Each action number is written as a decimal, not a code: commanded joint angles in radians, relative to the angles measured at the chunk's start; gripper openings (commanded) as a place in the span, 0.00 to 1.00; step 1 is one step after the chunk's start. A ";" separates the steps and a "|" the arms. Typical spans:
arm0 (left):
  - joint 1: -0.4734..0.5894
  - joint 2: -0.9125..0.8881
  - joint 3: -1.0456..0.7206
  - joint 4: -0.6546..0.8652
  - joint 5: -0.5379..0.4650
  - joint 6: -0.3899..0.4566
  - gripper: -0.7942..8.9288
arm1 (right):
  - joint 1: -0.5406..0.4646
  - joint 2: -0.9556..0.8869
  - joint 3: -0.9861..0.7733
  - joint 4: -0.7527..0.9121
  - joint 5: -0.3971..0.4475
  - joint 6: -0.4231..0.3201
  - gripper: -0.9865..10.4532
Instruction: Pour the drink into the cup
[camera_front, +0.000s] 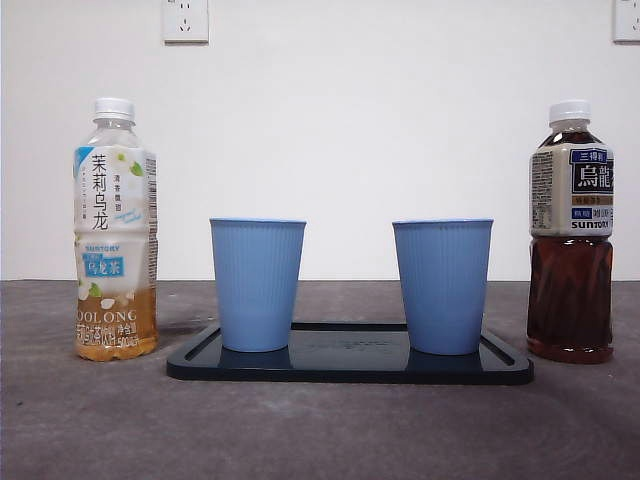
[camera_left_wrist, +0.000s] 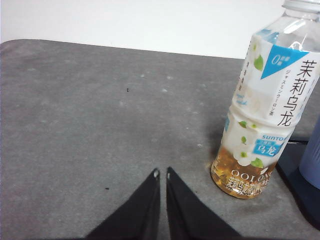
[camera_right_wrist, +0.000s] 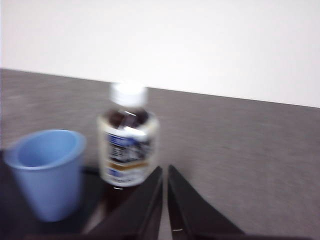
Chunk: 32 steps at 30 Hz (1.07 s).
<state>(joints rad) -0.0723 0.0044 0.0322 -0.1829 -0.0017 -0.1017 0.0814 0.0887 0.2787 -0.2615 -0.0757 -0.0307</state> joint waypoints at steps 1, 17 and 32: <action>0.000 -0.001 -0.020 -0.005 -0.001 0.011 0.10 | -0.008 -0.037 -0.103 0.092 0.045 -0.016 0.10; 0.000 -0.001 -0.020 -0.004 -0.001 0.012 0.10 | -0.016 -0.085 -0.267 0.090 0.135 -0.003 0.10; 0.000 -0.001 -0.020 -0.004 -0.001 0.011 0.10 | -0.016 -0.085 -0.267 0.105 0.133 -0.003 0.10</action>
